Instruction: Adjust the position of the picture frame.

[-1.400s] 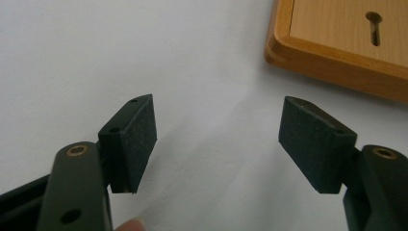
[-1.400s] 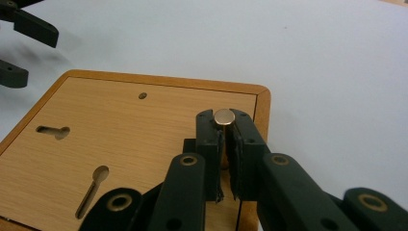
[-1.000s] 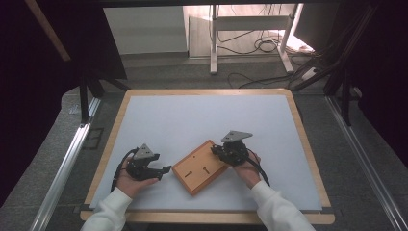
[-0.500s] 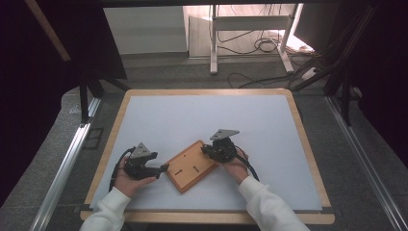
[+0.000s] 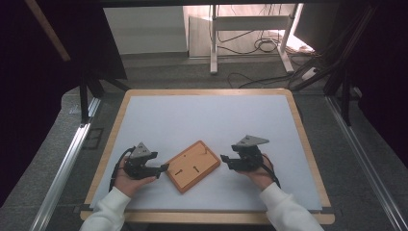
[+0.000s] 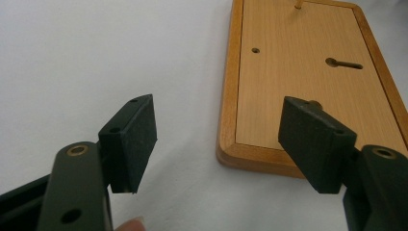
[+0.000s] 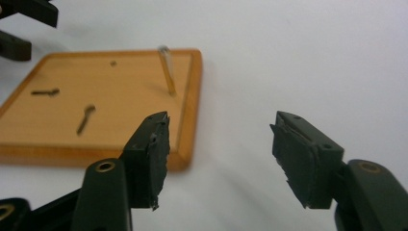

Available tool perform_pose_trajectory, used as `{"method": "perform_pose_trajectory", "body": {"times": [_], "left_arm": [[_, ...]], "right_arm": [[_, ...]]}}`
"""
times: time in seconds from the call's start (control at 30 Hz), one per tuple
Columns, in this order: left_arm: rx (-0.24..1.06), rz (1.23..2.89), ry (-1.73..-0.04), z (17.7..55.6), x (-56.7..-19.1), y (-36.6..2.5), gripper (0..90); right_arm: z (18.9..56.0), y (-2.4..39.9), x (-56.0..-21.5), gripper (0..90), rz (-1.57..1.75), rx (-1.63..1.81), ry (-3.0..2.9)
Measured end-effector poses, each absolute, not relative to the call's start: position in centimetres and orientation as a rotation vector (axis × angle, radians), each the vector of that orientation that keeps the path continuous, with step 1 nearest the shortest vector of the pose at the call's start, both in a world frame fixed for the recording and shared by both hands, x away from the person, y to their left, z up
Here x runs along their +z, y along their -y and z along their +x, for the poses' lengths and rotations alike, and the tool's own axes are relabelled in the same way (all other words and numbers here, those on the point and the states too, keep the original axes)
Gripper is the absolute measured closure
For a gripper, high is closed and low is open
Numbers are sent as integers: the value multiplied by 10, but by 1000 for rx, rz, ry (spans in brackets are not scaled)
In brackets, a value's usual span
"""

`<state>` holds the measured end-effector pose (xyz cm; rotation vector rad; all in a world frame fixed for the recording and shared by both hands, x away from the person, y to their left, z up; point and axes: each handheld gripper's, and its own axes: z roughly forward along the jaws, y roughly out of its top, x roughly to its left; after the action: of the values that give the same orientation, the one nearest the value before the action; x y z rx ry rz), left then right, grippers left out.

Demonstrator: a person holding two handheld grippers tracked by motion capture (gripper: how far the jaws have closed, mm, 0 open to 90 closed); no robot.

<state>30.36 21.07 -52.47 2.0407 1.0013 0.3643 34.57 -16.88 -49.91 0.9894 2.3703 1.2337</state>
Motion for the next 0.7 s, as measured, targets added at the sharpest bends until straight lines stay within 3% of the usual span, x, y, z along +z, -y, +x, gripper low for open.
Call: {"method": "perform_pose_trajectory", "body": {"times": [0.23,0.33,0.43,0.47,0.5,0.57,0.7], "left_arm": [[364,2042,-1006,307,-526,-212,293],[354,2036,-1003,307,-525,-213,337],[345,2029,-990,309,-523,-216,492],[350,2029,-988,309,-522,-217,575],[350,2043,-976,312,-521,-218,773],[365,2060,-980,316,-522,-219,885],[345,2106,-980,324,-526,-218,900]], "right_arm": [[329,205,-503,343,1047,1215,-2360],[322,216,-504,336,1065,1208,-2362],[312,226,-507,317,1065,1188,-2377],[309,229,-508,310,1067,1182,-2379],[303,236,-509,308,1071,1169,-2383],[297,241,-509,305,1074,1156,-2381],[290,247,-508,299,1072,1146,-2374]]}}
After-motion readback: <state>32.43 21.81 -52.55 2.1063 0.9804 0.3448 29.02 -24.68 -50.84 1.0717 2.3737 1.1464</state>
